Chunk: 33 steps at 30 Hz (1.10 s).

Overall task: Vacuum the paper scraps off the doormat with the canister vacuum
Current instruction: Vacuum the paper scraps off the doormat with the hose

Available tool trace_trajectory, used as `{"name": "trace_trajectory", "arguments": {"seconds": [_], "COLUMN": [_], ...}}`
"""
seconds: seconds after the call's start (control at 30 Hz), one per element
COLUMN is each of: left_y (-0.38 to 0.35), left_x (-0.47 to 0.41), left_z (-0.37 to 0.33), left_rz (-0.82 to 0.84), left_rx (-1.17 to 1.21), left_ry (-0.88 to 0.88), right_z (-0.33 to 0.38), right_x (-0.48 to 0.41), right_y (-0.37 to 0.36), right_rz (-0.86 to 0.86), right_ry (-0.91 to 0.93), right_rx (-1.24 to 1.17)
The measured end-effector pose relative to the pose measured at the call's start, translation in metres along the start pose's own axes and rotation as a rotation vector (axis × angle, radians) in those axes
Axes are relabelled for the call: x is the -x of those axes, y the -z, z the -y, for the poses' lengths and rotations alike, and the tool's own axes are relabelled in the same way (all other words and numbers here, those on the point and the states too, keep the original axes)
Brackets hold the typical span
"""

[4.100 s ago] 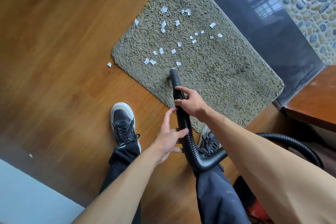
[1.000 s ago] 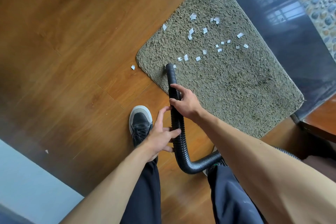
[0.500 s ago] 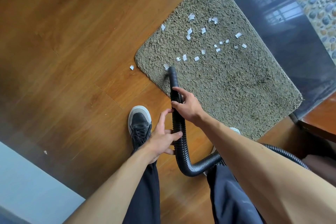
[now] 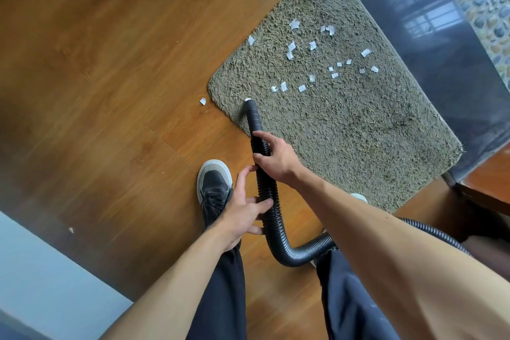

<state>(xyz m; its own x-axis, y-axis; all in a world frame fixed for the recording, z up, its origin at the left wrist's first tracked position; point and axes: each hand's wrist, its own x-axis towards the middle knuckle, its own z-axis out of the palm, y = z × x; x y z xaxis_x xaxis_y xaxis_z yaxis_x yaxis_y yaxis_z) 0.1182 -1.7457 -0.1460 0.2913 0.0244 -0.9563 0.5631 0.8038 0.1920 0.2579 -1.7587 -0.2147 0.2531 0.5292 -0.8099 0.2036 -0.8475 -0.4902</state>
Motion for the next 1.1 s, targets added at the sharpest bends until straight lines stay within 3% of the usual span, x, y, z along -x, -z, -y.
{"name": "trace_trajectory", "arguments": {"seconds": [1.1], "left_y": [-0.019], "left_x": [-0.017], "left_z": [-0.036], "left_rz": [0.074], "left_rx": [-0.164], "left_ry": [-0.035], "right_z": [-0.013], "right_x": [-0.007], "right_y": [0.034], "right_rz": [-0.138], "right_ry": [-0.035], "right_rx": [-0.149]}}
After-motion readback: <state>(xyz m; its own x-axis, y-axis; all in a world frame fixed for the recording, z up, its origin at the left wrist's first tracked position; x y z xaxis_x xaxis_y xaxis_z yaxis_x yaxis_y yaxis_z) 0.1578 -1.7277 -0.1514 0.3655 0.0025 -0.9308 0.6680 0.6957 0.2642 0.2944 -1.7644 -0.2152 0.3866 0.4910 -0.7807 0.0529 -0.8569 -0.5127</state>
